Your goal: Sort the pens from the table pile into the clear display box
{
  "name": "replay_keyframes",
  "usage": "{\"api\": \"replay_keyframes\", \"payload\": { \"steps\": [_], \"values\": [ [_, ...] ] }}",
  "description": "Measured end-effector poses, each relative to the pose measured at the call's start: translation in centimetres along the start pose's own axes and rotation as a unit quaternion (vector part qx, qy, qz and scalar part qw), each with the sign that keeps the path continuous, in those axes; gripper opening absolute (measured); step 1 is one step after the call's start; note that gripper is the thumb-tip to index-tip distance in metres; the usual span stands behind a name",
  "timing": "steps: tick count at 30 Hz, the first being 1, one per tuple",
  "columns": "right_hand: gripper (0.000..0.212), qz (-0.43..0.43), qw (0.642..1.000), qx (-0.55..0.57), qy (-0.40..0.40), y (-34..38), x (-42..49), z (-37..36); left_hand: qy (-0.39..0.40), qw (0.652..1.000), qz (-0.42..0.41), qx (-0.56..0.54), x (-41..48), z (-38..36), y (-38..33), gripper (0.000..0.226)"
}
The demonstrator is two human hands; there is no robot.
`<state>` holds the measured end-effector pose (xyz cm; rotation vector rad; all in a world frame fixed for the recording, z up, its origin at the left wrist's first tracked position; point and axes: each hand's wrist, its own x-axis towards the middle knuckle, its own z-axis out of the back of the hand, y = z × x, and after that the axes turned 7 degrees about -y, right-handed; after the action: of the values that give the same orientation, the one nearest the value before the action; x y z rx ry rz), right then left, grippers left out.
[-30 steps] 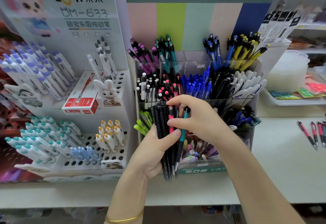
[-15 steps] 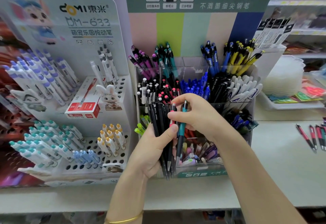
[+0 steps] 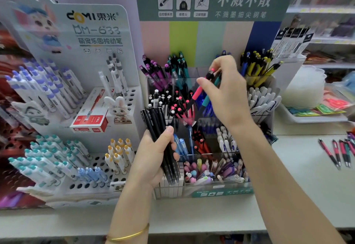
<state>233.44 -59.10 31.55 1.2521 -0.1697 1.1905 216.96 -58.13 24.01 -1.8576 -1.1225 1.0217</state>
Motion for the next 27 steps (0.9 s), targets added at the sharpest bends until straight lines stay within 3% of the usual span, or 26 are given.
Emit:
{"api": "replay_keyframes", "payload": {
  "steps": [6, 10, 16, 18, 22, 25, 27],
  "values": [
    [0.026, 0.079, 0.982, -0.16, 0.056, -0.8, -1.2, -3.3, 0.026, 1.0, 0.009, -0.014, 0.0, -0.2, 0.0, 0.007],
    [0.026, 0.085, 0.964, -0.22, 0.123, -0.8, -1.9, -3.5, 0.031, 0.999, 0.014, -0.019, 0.0, -0.1, -0.1, 0.007],
    [0.011, 0.08, 0.894, -0.377, 0.23, 0.1, -0.8, -3.3, 0.041, 0.998, 0.025, -0.027, 0.1, -0.2, -0.3, 0.009],
    [0.013, 0.061, 0.904, -0.351, 0.238, 0.0, -0.6, -3.2, 0.045, 0.998, 0.024, -0.024, 0.1, -0.2, -0.4, 0.01],
    [0.026, -0.028, 0.979, -0.164, 0.115, -0.1, 1.1, -1.3, 0.054, 0.998, 0.022, -0.015, 0.2, -0.3, -0.6, 0.012],
    [0.032, -0.083, 0.99, -0.06, 0.094, 0.0, 2.5, -0.4, 0.061, 0.998, 0.025, -0.019, 0.4, -0.4, -0.8, 0.013],
    [0.039, -0.07, 0.997, -0.008, 0.025, 0.4, 3.0, -0.1, 0.065, 0.997, 0.029, -0.021, 0.4, -0.6, -0.9, 0.013]
  ]
}}
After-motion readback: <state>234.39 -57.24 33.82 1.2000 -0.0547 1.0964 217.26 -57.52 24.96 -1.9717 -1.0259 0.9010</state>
